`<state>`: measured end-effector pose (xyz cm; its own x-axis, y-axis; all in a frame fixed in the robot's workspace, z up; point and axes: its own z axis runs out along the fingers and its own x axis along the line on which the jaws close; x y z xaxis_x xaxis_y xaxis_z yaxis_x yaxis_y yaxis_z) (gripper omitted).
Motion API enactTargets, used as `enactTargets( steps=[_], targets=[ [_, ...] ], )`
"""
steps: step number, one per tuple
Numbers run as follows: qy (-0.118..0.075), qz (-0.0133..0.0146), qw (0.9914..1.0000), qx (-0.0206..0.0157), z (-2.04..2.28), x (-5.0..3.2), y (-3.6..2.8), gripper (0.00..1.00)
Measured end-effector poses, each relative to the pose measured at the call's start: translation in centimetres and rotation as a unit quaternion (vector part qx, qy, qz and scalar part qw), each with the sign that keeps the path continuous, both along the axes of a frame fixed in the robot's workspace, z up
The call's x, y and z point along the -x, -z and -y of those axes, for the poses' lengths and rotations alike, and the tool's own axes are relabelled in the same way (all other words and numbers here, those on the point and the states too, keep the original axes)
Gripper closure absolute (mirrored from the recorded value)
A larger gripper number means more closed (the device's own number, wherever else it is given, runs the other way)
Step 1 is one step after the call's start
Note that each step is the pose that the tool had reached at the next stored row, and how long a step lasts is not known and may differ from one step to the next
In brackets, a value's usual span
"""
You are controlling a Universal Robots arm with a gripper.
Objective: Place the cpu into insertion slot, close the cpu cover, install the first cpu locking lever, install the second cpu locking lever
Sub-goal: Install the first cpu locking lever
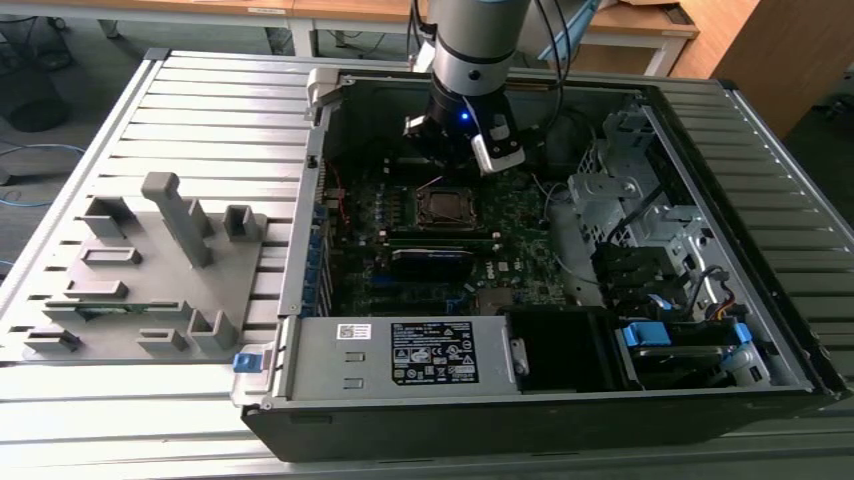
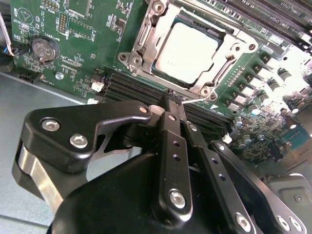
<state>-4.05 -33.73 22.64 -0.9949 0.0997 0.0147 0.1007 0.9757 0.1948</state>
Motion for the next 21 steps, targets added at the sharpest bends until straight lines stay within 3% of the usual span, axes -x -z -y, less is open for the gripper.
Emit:
enactTargets(
  steps=[2, 5, 6, 9, 12, 18, 21],
  targets=[
    [0.000, 0.0000, 1.00000, -0.0026, -0.02, 0.00, 0.01, 0.89],
    [0.000, 0.0000, 0.99987, -0.0162, -0.02, 0.00, 0.03, 0.89],
    [0.000, 0.0000, 0.99983, -0.0182, -0.02, 0.00, 0.04, 0.89],
    [0.003, 0.0000, 0.99981, -0.0191, -0.02, -0.01, 0.16, 0.89],
    [0.024, 0.0005, 0.99953, -0.0190, -0.02, -0.01, 0.34, 0.89],
    [0.068, 0.0013, 0.99751, -0.0190, -0.02, 0.00, 0.78, 0.89],
    [0.074, 0.0014, 0.99707, -0.0189, -0.02, -0.01, 0.84, 0.89]
  ],
)
